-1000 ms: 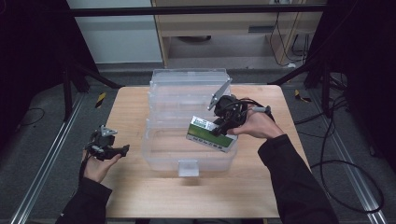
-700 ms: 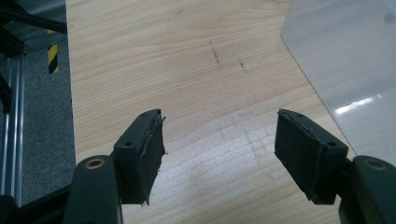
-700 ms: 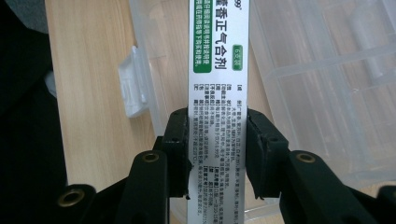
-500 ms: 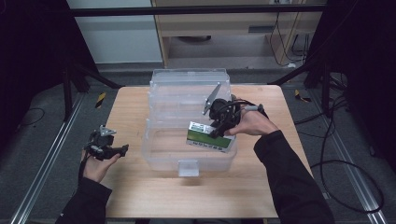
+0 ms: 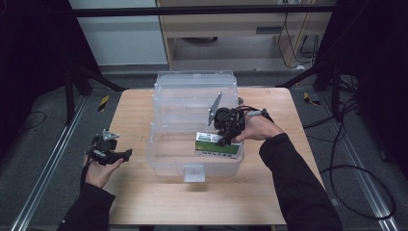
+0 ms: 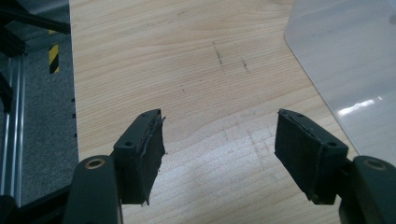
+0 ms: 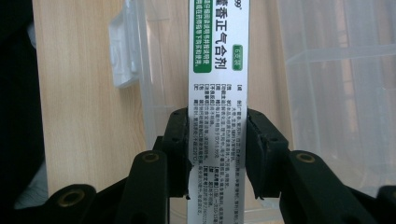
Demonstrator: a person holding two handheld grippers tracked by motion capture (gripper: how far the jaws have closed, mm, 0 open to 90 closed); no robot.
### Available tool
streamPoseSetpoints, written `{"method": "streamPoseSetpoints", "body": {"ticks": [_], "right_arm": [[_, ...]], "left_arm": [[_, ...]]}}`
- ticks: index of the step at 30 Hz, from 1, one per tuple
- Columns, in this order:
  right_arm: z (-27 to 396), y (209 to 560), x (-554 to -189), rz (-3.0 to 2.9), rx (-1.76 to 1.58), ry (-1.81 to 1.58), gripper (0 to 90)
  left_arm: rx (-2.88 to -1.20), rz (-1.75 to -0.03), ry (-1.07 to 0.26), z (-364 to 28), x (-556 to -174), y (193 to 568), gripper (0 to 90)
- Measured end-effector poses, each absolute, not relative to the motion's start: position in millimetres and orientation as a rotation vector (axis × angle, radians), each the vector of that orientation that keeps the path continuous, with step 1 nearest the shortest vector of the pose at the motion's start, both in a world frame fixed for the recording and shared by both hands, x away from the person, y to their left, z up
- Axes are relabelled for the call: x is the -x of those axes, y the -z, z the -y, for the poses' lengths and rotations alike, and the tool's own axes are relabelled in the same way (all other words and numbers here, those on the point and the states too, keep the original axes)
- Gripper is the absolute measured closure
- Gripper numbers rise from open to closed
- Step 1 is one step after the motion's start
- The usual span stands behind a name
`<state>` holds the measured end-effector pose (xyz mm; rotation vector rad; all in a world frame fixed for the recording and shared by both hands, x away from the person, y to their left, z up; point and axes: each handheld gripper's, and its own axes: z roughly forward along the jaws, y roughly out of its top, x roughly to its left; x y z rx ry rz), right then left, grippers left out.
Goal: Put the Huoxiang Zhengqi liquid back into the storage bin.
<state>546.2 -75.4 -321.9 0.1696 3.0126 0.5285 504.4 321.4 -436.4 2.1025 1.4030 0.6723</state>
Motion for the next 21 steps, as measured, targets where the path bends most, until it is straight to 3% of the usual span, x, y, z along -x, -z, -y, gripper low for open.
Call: {"method": "streamPoseSetpoints", "body": {"ticks": [21], "right_arm": [[71.2,340.8,-543.7,-3.045,-0.077,-0.434,63.9]], "left_arm": [[-2.105,-1.401,-0.673,-321.0,-504.4,436.7,31.9]]}}
